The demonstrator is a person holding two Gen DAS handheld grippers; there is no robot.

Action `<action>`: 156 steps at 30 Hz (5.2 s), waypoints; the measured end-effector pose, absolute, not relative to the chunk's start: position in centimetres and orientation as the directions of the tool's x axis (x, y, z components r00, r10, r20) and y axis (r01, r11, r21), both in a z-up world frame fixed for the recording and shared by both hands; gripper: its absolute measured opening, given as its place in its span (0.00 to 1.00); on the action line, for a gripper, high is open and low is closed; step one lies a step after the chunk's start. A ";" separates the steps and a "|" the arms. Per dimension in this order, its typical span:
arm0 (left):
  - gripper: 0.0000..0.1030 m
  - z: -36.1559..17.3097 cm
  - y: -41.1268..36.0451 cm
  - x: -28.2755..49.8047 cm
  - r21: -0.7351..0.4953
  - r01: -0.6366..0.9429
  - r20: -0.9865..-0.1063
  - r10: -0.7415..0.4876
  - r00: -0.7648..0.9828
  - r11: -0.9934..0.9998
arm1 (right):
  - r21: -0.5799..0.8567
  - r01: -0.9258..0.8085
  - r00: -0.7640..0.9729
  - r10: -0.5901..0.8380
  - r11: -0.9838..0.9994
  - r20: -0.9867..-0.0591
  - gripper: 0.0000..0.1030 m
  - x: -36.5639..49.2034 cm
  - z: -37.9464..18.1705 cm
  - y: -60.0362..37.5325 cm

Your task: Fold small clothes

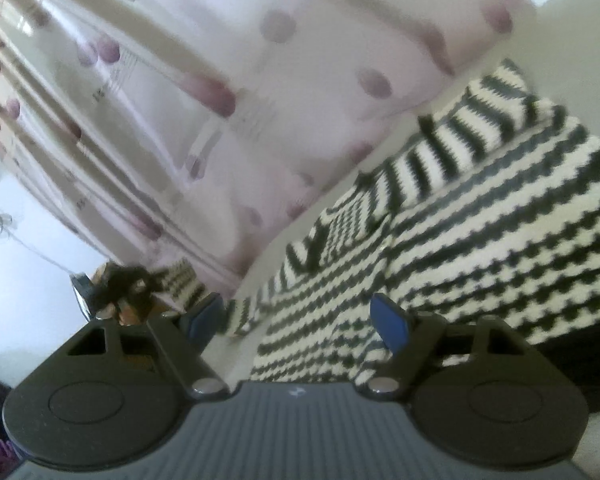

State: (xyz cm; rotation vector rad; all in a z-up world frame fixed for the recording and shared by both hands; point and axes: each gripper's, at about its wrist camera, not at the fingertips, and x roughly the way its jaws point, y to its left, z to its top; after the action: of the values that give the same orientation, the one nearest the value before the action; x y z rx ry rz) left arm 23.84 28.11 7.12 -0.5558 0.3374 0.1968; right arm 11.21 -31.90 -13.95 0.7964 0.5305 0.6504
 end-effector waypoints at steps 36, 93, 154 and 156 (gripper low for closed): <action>1.00 -1.3 -8.6 34.5 -0.434 0.280 -0.373 -0.454 0.809 0.856 | 0.770 -0.262 0.788 0.590 0.582 -0.178 0.80 13.3 -16.3 -43.3; 1.00 -10.6 8.5 24.4 -0.297 -0.189 -0.356 0.075 0.932 0.936 | 0.629 -0.045 0.813 0.394 0.776 -0.428 0.09 38.8 -13.8 -40.0; 0.09 -11.5 12.0 9.2 -0.369 -0.070 -0.629 -0.194 0.753 0.927 | 0.700 -0.079 0.731 0.518 0.710 -0.443 0.10 8.7 -17.5 -42.7; 0.09 -11.8 13.2 9.3 -0.434 -0.077 -0.622 -0.236 0.747 0.898 | 0.720 -0.077 0.734 0.528 0.690 -0.428 0.10 8.3 -17.5 -43.1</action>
State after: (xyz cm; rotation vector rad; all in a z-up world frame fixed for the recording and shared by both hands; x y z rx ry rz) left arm 9.28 13.17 -11.76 -0.4577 0.7291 -0.0903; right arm 8.35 -43.15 -17.55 0.7389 0.6712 0.3683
